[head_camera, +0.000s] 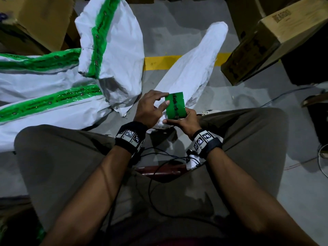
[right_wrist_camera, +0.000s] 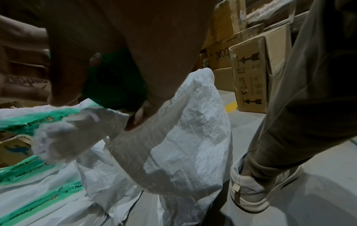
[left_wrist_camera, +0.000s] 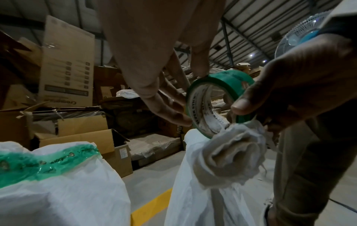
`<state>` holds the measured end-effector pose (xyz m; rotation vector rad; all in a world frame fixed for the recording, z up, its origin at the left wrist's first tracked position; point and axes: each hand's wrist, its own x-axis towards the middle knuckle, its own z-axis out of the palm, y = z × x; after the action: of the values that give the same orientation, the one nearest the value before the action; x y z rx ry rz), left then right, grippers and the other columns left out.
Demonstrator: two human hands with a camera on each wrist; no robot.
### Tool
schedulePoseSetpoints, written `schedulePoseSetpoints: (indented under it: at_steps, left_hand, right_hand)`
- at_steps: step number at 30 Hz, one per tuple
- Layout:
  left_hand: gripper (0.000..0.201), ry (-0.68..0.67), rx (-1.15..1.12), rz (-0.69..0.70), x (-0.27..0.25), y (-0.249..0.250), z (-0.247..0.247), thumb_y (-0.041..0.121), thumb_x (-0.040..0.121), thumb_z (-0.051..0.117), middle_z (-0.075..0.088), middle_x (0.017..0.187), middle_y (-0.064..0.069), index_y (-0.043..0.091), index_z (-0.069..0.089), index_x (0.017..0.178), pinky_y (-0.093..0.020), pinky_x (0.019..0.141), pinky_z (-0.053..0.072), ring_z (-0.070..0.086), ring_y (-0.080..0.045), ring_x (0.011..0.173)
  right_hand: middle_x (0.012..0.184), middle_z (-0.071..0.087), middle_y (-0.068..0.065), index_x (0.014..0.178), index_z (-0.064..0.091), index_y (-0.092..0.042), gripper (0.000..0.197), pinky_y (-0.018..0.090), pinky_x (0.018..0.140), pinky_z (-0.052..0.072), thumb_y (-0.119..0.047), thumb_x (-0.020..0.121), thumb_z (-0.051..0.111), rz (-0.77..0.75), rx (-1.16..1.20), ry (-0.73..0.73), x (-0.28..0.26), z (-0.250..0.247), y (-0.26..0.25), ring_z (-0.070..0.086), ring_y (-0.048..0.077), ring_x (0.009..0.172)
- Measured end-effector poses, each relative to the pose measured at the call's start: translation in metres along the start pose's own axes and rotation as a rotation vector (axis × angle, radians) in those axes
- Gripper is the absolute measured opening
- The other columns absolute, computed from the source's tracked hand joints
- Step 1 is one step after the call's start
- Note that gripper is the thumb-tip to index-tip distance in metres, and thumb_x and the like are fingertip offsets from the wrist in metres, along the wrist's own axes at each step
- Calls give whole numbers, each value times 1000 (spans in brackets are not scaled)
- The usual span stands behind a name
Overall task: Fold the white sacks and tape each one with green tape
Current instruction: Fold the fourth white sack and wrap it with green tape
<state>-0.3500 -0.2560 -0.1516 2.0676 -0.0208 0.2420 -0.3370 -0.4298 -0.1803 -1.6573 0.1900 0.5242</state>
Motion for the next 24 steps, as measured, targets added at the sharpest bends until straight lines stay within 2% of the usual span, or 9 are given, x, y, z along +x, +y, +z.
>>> schedulePoseSetpoints:
  at_steps: [2, 6, 11, 14, 16, 20, 24]
  left_hand:
    - [30, 12, 1, 14, -3, -2, 2, 27, 88, 71, 69, 109, -1, 15, 74, 116, -36, 62, 57, 64, -17, 92]
    - [25, 64, -20, 34, -3, -2, -2, 20, 83, 77, 74, 106, -3, 15, 77, 108, -37, 60, 60, 67, -17, 89]
    - [10, 84, -13, 27, -3, 1, -3, 14, 80, 77, 76, 98, -2, 11, 78, 89, -42, 59, 59, 69, -20, 87]
    - [6, 59, 24, 37, -3, -2, -4, 14, 79, 77, 74, 93, -2, 12, 74, 84, -43, 60, 58, 69, -21, 87]
    - [6, 35, 59, 58, -3, -2, -5, 14, 79, 76, 71, 91, -2, 13, 72, 84, -43, 60, 56, 66, -21, 85]
    - [12, -16, 108, 118, -4, -1, -8, 14, 81, 75, 66, 95, -1, 14, 70, 92, -38, 59, 54, 63, -18, 84]
    - [12, -26, 152, 150, -2, -6, -12, 18, 82, 74, 67, 93, 0, 13, 69, 92, -39, 62, 55, 62, -19, 82]
  right_hand:
    - [97, 75, 21, 98, 73, -4, 46, 53, 88, 58, -1, 57, 95, -14, -2, -7, 0, 0, 1, 69, 24, 85]
    - [99, 74, 24, 94, 74, -8, 43, 55, 88, 57, 0, 57, 94, -11, 6, -6, 1, 0, 1, 68, 25, 86]
    - [98, 75, 19, 100, 74, -2, 55, 56, 88, 57, -13, 51, 98, -25, -39, -4, 3, -1, 6, 72, 37, 95]
    - [94, 76, 17, 99, 75, -4, 49, 48, 84, 59, -7, 55, 97, -53, -77, -4, 2, -1, 6, 70, 21, 81]
    - [88, 76, 9, 97, 74, -7, 45, 39, 78, 59, -3, 58, 95, -73, -89, -9, 2, -2, 6, 67, 12, 75]
    - [86, 75, 5, 98, 73, -7, 45, 33, 76, 59, -4, 59, 95, -90, -104, -23, 1, -3, 5, 68, 10, 74]
    - [80, 72, -5, 101, 72, -7, 46, 19, 68, 53, -1, 61, 93, -118, -89, -15, 1, -2, 4, 64, -1, 67]
